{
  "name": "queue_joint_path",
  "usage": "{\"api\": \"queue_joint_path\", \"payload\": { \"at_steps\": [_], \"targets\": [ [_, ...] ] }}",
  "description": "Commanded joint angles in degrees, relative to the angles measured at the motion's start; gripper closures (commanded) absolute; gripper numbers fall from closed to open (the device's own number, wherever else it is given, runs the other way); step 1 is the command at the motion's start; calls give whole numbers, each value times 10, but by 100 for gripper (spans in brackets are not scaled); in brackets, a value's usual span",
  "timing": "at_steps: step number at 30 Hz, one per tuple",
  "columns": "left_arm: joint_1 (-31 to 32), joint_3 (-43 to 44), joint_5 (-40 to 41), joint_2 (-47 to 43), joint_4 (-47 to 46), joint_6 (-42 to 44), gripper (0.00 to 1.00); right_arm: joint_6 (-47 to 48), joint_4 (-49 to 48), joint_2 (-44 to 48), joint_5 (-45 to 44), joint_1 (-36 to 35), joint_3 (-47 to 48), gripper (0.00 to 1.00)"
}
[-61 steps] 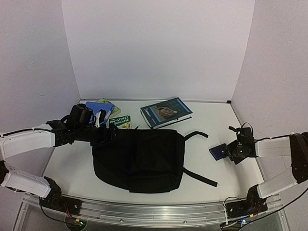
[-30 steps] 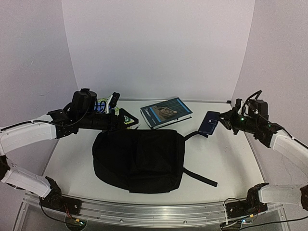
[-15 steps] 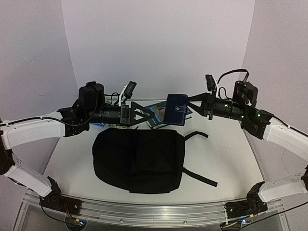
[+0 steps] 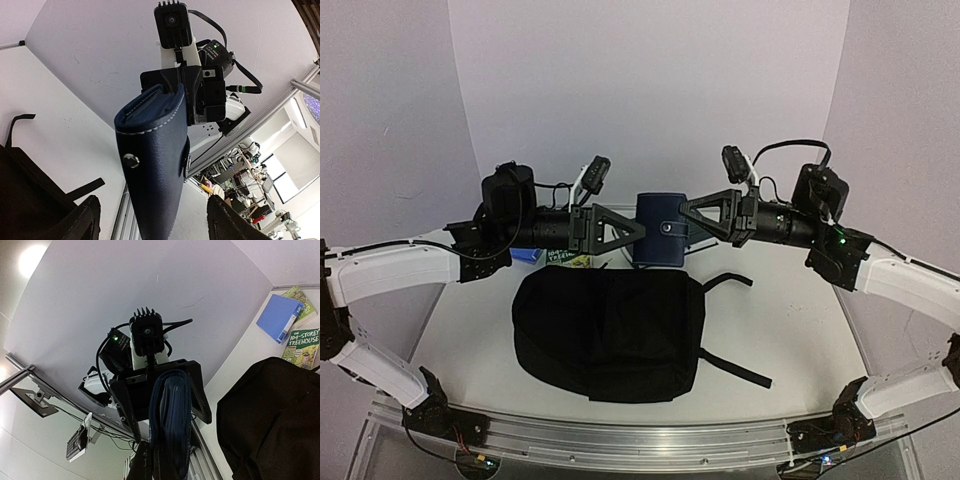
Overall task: Pack the student bag
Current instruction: Pick up the personal item from the center of the board.
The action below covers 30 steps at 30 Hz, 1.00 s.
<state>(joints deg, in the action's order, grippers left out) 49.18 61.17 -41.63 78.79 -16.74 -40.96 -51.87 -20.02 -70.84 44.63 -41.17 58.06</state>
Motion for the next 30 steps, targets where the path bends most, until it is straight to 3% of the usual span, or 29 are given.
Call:
{"api": "queue_joint_path", "payload": {
  "at_steps": [1, 13, 18, 19, 23, 26, 30],
  "targets": [
    [3, 20, -31, 0, -58, -12, 36, -13, -70, -4, 27, -7, 29, 100],
    [3, 13, -54, 7, -80, -29, 68, -16, -77, -14, 29, -11, 29, 100],
    [3, 15, -52, 7, -79, -31, 90, -14, -76, -17, 21, -11, 27, 100],
    [3, 14, -48, 6, -77, -30, 95, -13, -75, -17, 17, -11, 25, 97],
    [3, 8, -14, -8, -43, -23, 100, 10, -44, -11, -27, -11, 19, 57],
    [0, 14, 57, -28, 51, 2, 100, 55, 45, -3, -110, -11, 31, 27],
    [-34, 3, 111, -63, 132, 8, 100, 113, 199, -13, -248, -12, 65, 21]
  ]
}}
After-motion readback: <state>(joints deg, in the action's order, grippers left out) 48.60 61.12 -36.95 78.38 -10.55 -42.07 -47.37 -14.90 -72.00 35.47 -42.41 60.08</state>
